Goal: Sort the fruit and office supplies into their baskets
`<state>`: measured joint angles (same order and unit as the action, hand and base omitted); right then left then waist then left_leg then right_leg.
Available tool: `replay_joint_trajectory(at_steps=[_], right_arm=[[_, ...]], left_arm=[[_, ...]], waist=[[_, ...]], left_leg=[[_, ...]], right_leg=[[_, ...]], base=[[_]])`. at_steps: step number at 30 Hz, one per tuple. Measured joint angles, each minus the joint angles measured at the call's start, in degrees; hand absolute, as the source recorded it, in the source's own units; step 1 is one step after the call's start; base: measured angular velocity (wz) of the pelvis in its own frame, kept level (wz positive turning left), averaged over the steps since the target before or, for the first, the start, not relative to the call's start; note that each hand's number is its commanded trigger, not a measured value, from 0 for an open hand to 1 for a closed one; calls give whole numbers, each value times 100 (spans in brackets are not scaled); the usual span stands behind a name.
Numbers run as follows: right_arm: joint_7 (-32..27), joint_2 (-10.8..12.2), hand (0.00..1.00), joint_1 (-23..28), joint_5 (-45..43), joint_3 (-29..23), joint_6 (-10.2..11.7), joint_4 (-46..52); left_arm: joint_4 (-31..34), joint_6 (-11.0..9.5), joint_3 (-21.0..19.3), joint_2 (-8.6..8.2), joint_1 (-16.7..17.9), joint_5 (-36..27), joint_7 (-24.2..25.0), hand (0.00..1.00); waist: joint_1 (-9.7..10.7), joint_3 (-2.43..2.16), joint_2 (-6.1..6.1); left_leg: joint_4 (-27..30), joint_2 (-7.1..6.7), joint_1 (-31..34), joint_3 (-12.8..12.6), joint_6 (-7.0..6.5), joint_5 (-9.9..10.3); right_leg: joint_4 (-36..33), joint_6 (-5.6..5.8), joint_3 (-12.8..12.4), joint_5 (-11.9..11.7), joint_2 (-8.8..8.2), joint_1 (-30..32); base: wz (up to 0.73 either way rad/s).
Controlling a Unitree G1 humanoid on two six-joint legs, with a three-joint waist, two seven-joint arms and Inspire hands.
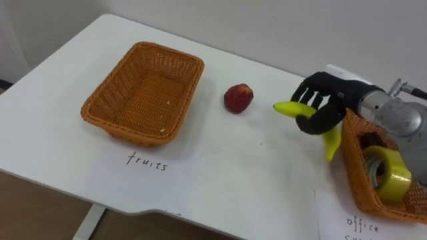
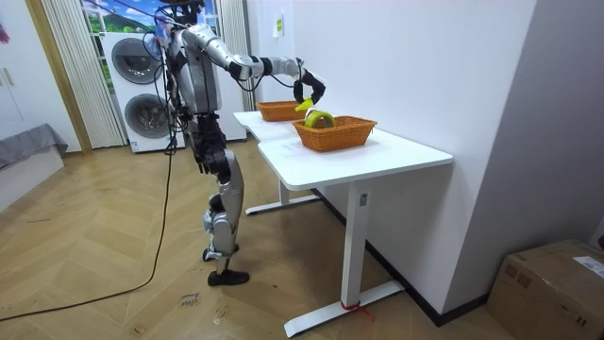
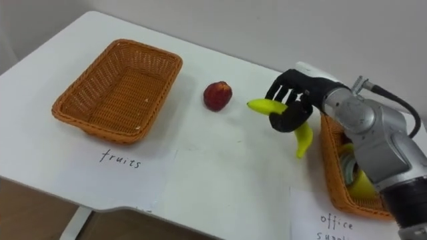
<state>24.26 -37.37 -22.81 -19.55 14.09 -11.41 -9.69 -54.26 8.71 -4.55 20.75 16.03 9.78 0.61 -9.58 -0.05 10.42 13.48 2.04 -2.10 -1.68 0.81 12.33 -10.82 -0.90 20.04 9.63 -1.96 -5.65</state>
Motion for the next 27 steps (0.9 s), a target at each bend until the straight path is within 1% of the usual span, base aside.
replay_joint_trajectory(at_steps=[1,4,6,10,12,14,16,20,22,23,25,27], right_arm=[[-26,0,100,0,0,0,1,16],[-89,1,100,0,-1,-6,1,19],[-115,1,100,0,-2,-6,-22,108],[-119,0,100,0,-21,-10,-68,474],[-120,0,100,-1,-21,-16,-69,550],[-145,0,100,-10,-17,-17,-57,634],[-179,1,100,-13,-3,-17,-56,636],[-333,31,100,-13,-27,-17,-45,714],[-469,34,100,-13,-26,-17,-13,767],[-555,58,100,-13,-27,-16,14,805],[-681,129,100,-14,-66,-17,20,865],[-769,154,100,-14,-79,-16,24,948]], left_arm=[[1,0,0,0,3,0,0,0],[23,0,0,-5,2,-1,-3,0],[38,1,2,-19,-2,-1,-2,0],[38,9,1,-40,33,11,-1,0],[38,10,0,-40,43,113,0,0],[35,10,5,-67,65,124,0,0],[36,10,5,-113,66,224,4,0],[36,10,-5,-130,54,442,1,0],[38,6,-5,-143,27,447,0,0],[40,1,-4,-150,32,447,-1,0],[42,1,-4,-164,82,493,0,0],[100,0,-5,-196,104,511,4,0]], waist=[[2,-1,2],[14,-25,44],[7,-25,51],[4,1,15],[-7,12,1],[-11,43,-44],[-28,52,-68],[-144,45,-57],[-173,43,-54],[-191,43,-53],[-206,41,-50],[-225,43,-48]], left_leg=[[-9,-5,-41,1,-1,1],[-16,-32,-78,29,-16,6],[-15,-48,-127,33,-33,15],[37,-99,-154,50,-85,45],[58,-114,-154,56,-103,54],[118,-152,-151,101,-137,73],[124,-187,-146,114,-164,71],[114,-213,-158,134,-188,65],[112,-214,-163,150,-188,65],[108,-215,-173,188,-188,65],[107,-214,-178,193,-188,65],[106,-213,-172,194,-187,66]], right_leg=[[-4,10,10,6,0,-40],[-4,30,48,21,-16,-95],[-4,37,56,25,-50,-145],[-9,73,150,45,-94,-227],[-49,88,156,53,-117,-225],[-136,137,205,85,-168,-227],[-204,169,198,107,-208,-205],[-226,175,188,112,-229,-202],[-229,175,193,112,-228,-214],[-228,175,194,112,-226,-230],[-226,180,201,115,-222,-246],[-215,182,213,116,-220,-247]], base=[[6],[8],[3],[4],[6],[9],[6],[0],[7],[9],[7],[0]])
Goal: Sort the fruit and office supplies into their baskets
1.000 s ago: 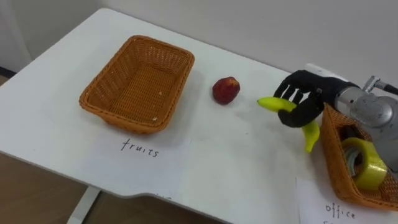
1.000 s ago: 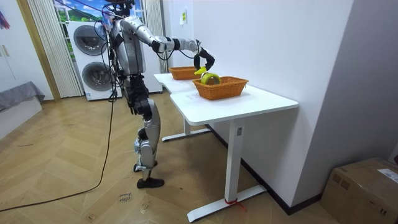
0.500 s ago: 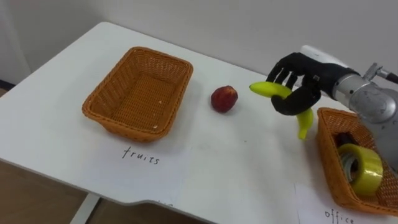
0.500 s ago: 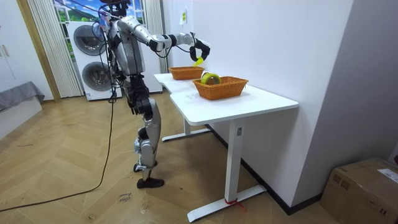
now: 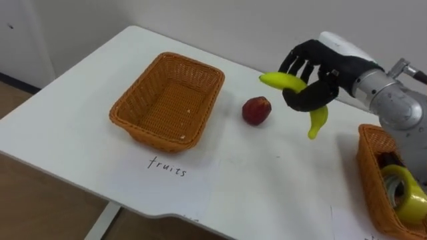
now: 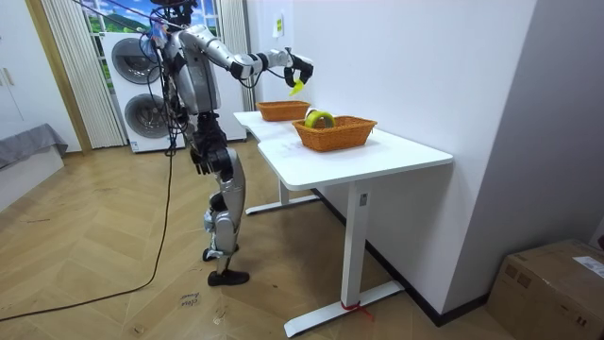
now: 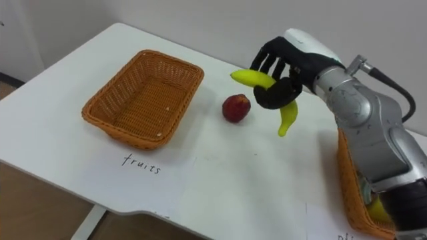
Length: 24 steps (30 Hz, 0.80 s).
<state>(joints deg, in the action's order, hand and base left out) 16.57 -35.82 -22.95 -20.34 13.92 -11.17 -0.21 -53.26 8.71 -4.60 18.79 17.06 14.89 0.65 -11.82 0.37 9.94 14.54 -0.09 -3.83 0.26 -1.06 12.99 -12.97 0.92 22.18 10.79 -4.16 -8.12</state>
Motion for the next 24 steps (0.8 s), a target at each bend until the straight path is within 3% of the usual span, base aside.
replay_joint_trajectory(at_steps=[7,10,15,24], right_arm=[[-227,14,100,1,-42,8,-16,422],[-302,14,100,1,-46,9,-16,554],[-554,13,100,-17,-24,273,-33,541],[-774,95,100,-66,30,713,2,501]], left_arm=[[334,9,-1,-26,273,108,8,0],[398,36,2,-45,326,108,15,0],[513,92,34,-45,419,103,-23,0],[489,95,35,-41,518,371,38,0]], waist=[[-139,1,6],[-135,4,19],[-309,0,82],[-623,62,137]], left_leg=[[1,-13,9,72,1,0],[12,-57,0,174,-3,-1],[4,-69,-19,188,-10,-5],[-19,-71,-191,265,-21,5]], right_leg=[[25,3,72,2,-6,-26],[26,56,148,35,-43,-90],[17,70,154,46,-55,-113],[22,90,162,58,-58,-298]], base=[[5],[19],[2],[3]])
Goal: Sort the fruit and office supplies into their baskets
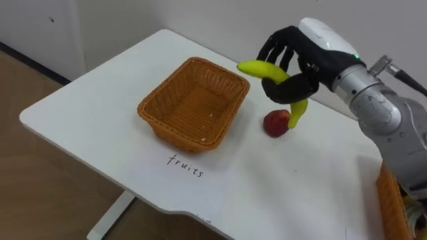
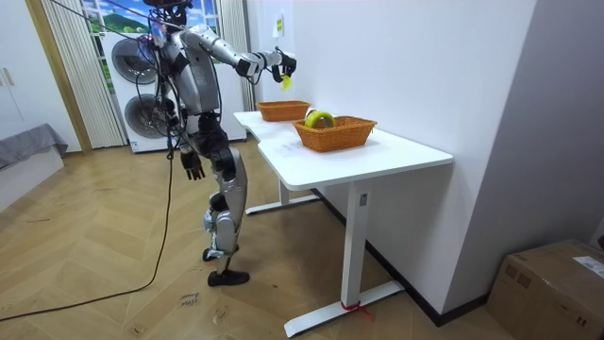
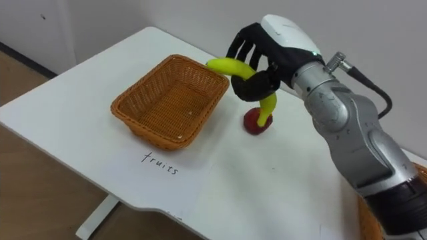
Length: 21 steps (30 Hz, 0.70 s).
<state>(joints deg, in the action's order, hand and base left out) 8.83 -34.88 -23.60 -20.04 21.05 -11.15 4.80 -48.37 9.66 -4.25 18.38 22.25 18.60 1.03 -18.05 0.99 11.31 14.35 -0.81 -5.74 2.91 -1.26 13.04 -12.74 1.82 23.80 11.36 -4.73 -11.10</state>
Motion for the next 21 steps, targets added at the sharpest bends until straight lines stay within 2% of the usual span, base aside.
replay_joint_trajectory(at_steps=[3,5,10,15,21], right_arm=[[-2,160,100,0,0,26,51,-54],[-2,166,100,0,12,28,102,-140],[-9,166,100,0,13,28,130,-141],[-163,167,100,0,76,29,162,-145],[-278,166,100,1,146,33,171,-168]], left_arm=[[-19,9,0,0,15,31,78,0],[-20,6,-8,0,83,44,75,0],[-23,13,-9,-6,117,44,76,0],[-25,28,-8,-13,125,37,74,0],[-129,41,-15,-21,126,14,68,0]], waist=[[-26,12,-17],[-102,16,-22],[-117,12,-29],[-131,-12,-73],[-155,-18,-75]], left_leg=[[16,-10,10,30,0,0],[15,-41,22,54,-5,3],[17,-85,63,168,-15,2],[-17,-92,54,227,-24,-7],[-78,-105,4,293,-24,-8]], right_leg=[[0,0,7,0,-4,-5],[-1,10,50,6,-17,-2],[0,26,146,18,-43,-8],[10,33,171,22,-41,-36],[10,90,176,56,-41,-87]], base=[[4],[3],[12],[8],[7]])
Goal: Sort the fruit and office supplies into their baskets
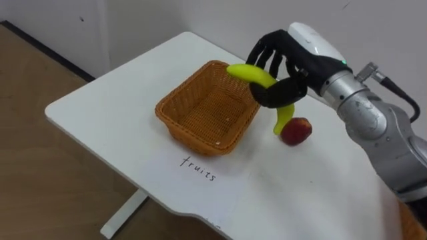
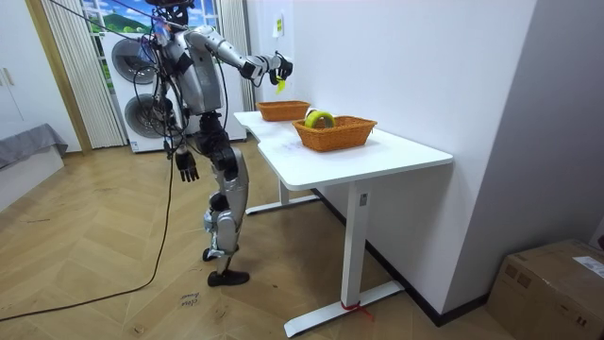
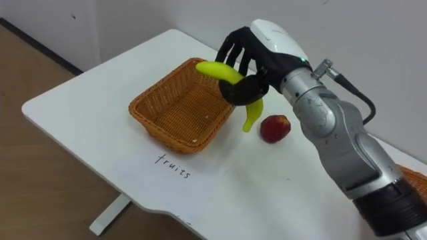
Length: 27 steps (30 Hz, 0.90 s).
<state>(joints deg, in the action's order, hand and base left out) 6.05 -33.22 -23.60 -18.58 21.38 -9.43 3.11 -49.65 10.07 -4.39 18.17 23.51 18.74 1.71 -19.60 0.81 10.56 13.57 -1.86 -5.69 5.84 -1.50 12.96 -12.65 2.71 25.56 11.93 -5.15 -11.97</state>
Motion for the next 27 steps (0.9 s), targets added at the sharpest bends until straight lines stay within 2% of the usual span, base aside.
replay_joint_trajectory(at_steps=[7,13,18,22,27], right_arm=[[-222,12,100,0,-31,46,-62,-214],[-223,229,100,0,-231,47,-104,-240],[-238,276,100,0,-224,46,-189,-256],[-284,383,100,0,-225,51,-184,-333],[-421,379,100,0,-218,199,-128,-520]], left_arm=[[-105,44,-121,-78,-2,-2,2,0],[-20,102,-125,-171,108,0,30,0],[133,136,-141,-171,207,14,138,0],[221,148,-154,-162,272,21,183,0],[240,150,-151,-144,451,7,178,0]], waist=[[-121,-3,9],[-124,-6,12],[-225,-6,11],[-294,-7,13],[-396,-40,60]], left_leg=[[-39,-28,-134,135,1,-1],[-34,-54,-176,248,1,0],[1,-76,-179,267,-2,1],[10,-104,-180,329,-14,-12],[14,-115,-141,357,-12,-22]], right_leg=[[7,36,-11,25,1,-174],[12,48,-12,33,-6,-251],[11,49,1,34,-24,-263],[8,66,131,46,-54,-279],[-1,71,138,54,-60,-244]], base=[[13],[6],[1],[7],[2]])
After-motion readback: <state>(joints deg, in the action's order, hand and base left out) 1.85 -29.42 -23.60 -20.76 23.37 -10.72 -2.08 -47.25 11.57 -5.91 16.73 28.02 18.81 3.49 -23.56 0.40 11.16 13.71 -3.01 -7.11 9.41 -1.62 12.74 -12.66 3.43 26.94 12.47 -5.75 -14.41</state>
